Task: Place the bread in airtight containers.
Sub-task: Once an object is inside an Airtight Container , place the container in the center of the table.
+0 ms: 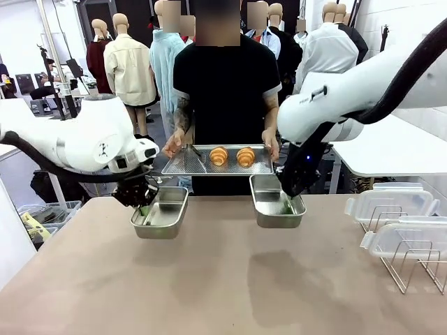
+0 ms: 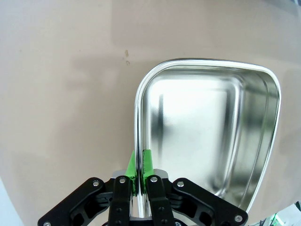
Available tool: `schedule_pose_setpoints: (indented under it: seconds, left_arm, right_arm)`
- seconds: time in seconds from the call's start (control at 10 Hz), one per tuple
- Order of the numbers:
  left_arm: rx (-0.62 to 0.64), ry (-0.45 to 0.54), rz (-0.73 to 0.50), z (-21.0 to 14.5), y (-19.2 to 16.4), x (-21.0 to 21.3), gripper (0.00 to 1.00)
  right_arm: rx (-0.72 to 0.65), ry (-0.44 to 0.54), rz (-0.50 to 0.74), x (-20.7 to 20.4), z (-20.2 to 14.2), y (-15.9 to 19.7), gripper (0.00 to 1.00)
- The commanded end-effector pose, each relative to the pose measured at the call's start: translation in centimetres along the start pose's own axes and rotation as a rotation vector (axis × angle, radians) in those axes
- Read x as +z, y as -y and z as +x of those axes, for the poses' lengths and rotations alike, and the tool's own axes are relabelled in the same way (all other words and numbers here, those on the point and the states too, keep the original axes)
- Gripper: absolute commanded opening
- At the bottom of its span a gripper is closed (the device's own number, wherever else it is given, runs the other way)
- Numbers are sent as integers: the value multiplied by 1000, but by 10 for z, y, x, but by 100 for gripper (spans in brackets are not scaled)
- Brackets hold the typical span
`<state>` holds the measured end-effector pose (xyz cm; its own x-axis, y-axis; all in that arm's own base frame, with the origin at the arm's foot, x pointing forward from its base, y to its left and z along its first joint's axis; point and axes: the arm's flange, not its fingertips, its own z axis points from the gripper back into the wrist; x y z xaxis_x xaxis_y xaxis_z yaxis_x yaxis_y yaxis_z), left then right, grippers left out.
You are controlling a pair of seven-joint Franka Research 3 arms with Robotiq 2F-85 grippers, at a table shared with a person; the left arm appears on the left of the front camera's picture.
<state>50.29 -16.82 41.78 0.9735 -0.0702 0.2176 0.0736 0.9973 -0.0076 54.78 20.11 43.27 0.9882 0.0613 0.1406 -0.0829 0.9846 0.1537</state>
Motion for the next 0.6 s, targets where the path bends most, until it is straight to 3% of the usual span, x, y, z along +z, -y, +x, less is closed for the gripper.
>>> schedule_pose_setpoints:
  seconds: [0.0,0.3,0.4,0.5]
  left_arm:
    - [13,23,34,12,0,19,0]
    - [48,66,20,9,-1,40,0]
    - [61,78,4,10,-3,41,0]
    - [11,45,3,12,-3,35,0]
  right_arm:
    - [-15,-14,26,6,2,13,0]
    - [-27,-41,20,-1,11,17,0]
    - [-33,-10,3,5,3,17,0]
    - [-33,-10,3,5,3,17,0]
